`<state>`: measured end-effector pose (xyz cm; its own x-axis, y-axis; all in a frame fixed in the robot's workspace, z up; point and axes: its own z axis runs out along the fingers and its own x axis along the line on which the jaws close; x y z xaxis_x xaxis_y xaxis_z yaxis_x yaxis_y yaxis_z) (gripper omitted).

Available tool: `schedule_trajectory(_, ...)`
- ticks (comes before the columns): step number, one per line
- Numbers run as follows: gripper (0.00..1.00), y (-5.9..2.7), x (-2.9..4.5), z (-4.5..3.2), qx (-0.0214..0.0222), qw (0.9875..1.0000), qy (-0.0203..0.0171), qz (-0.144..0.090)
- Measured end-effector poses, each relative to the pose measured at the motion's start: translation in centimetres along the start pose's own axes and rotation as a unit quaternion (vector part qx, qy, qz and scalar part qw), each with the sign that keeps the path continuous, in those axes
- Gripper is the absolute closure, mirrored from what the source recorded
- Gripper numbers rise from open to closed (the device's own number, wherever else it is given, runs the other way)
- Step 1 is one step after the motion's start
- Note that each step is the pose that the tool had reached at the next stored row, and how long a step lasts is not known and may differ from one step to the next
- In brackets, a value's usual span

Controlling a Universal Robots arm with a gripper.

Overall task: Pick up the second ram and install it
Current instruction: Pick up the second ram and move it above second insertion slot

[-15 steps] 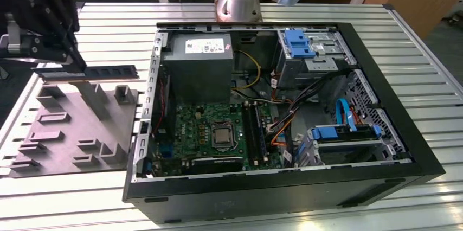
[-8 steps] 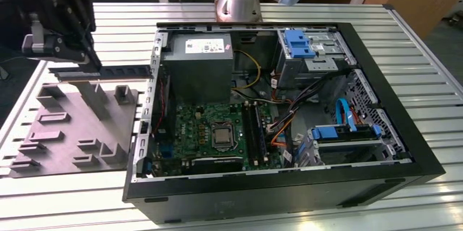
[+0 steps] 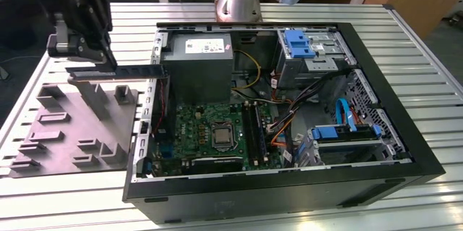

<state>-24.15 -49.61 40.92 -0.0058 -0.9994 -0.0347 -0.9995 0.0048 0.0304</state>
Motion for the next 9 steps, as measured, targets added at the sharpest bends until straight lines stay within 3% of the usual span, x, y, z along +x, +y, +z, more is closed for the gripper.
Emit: schedule_trajectory(9, 0.89, -2.49, -0.01, -0.07, 0.0000, 1.0000, 0.0000, 0.000)
